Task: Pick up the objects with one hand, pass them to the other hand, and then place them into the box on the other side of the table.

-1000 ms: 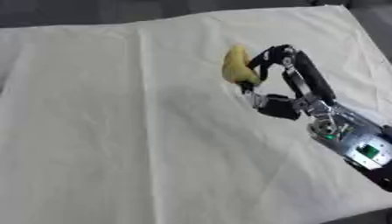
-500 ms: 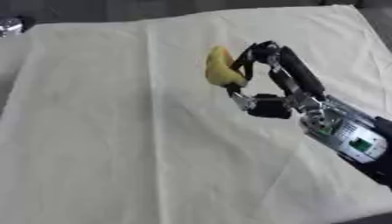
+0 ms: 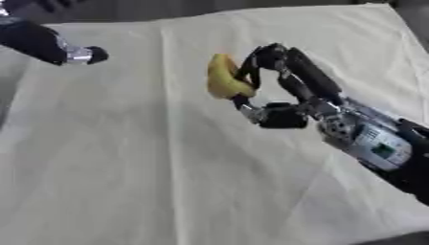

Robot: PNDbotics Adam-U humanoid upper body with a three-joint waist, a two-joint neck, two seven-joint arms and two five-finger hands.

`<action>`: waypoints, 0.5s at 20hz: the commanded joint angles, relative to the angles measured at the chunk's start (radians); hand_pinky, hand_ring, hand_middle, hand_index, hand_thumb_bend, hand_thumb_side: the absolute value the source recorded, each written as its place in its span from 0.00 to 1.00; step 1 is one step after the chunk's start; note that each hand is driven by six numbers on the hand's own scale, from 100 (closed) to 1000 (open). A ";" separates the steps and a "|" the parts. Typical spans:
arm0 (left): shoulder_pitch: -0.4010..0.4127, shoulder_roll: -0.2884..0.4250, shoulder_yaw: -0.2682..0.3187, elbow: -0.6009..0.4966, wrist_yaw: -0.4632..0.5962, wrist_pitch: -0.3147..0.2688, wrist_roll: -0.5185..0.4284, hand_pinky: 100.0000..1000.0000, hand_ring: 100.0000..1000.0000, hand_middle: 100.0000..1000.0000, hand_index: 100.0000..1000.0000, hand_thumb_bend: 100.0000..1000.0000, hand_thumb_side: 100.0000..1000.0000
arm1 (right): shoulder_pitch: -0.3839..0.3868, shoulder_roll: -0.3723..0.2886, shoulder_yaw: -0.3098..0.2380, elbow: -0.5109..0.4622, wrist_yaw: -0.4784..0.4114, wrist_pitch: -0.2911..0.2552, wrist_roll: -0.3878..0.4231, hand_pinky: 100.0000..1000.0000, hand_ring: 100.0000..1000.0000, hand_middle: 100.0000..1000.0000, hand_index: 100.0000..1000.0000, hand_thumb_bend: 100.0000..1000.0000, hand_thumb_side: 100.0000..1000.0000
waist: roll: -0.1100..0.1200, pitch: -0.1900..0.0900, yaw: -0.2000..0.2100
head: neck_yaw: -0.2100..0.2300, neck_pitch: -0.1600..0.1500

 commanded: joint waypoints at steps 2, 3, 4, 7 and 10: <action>-0.036 -0.014 -0.023 -0.057 -0.032 -0.011 -0.010 0.78 0.80 0.77 0.85 0.70 0.13 | -0.028 -0.020 0.004 -0.015 0.014 -0.013 0.014 0.53 0.57 0.25 0.39 0.06 0.00 | 0.007 -0.040 0.002 | -0.007 0.000; -0.038 -0.020 -0.030 -0.065 -0.041 -0.014 -0.011 0.78 0.80 0.77 0.85 0.71 0.13 | -0.033 -0.019 0.006 -0.015 0.015 -0.016 0.016 0.53 0.57 0.25 0.39 0.06 0.00 | 0.007 -0.040 0.003 | -0.008 0.000; -0.038 -0.027 -0.036 -0.073 -0.048 -0.017 -0.012 0.78 0.80 0.77 0.86 0.72 0.12 | -0.037 -0.018 0.008 -0.015 0.015 -0.018 0.018 0.53 0.57 0.25 0.39 0.06 0.00 | 0.007 -0.040 0.003 | -0.008 -0.001; -0.040 -0.045 -0.051 -0.091 -0.070 -0.020 -0.006 0.79 0.80 0.78 0.86 0.76 0.11 | -0.050 -0.013 0.009 -0.015 0.014 -0.010 0.017 0.51 0.57 0.24 0.38 0.09 0.00 | 0.008 -0.039 0.003 | -0.007 -0.005; -0.043 -0.063 -0.065 -0.105 -0.096 -0.016 0.014 0.79 0.81 0.78 0.86 0.80 0.09 | -0.063 -0.002 0.015 -0.015 0.011 0.029 0.006 0.47 0.56 0.23 0.37 0.12 0.00 | 0.009 -0.037 0.004 | -0.006 -0.008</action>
